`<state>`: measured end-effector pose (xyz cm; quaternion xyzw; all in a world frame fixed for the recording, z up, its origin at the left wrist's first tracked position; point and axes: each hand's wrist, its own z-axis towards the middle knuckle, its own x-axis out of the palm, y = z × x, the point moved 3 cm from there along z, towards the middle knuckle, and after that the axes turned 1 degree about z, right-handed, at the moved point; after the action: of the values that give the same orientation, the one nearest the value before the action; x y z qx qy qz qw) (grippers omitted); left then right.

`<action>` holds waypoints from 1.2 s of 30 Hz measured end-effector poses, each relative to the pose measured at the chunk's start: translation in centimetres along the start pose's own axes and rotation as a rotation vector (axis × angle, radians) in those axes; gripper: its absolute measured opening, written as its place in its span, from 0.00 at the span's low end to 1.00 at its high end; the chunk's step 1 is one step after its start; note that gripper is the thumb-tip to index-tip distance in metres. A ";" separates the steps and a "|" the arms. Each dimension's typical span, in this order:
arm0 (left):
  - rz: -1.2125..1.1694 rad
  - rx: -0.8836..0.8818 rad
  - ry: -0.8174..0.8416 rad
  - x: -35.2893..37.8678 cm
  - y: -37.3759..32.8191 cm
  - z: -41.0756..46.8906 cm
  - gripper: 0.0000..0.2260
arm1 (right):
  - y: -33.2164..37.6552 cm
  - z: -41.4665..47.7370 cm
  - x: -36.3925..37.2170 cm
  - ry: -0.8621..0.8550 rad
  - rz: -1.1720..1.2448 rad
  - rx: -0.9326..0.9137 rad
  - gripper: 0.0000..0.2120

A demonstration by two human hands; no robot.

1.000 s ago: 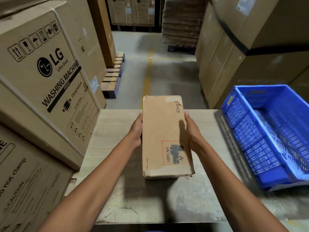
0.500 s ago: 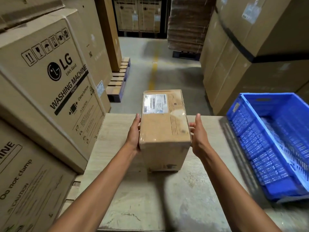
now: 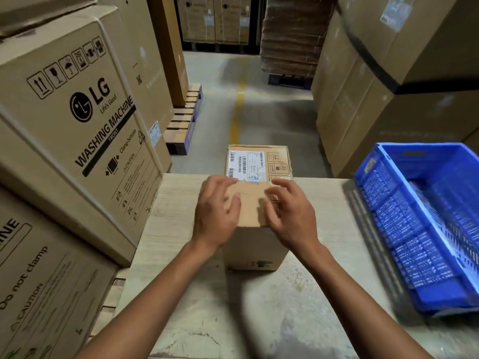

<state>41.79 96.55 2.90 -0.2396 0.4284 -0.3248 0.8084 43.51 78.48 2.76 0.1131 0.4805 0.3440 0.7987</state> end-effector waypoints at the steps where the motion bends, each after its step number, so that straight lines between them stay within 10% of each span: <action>1: 0.033 0.062 0.066 0.4 -0.1 -0.2 0.12 | 0.2 -0.1 0.4 0.041 -0.046 -0.064 0.10; 16: 0.334 0.132 0.410 1.8 -1.2 2.4 0.12 | 0.3 2.5 0.5 0.256 -0.301 -0.109 0.09; 36: 0.429 0.053 0.336 4.8 -0.2 6.6 0.14 | -0.6 5.0 2.3 0.350 -0.396 -0.001 0.20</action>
<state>49.35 93.65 3.82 -0.0649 0.5886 -0.1925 0.7825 48.72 80.35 3.41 -0.0447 0.6239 0.1953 0.7554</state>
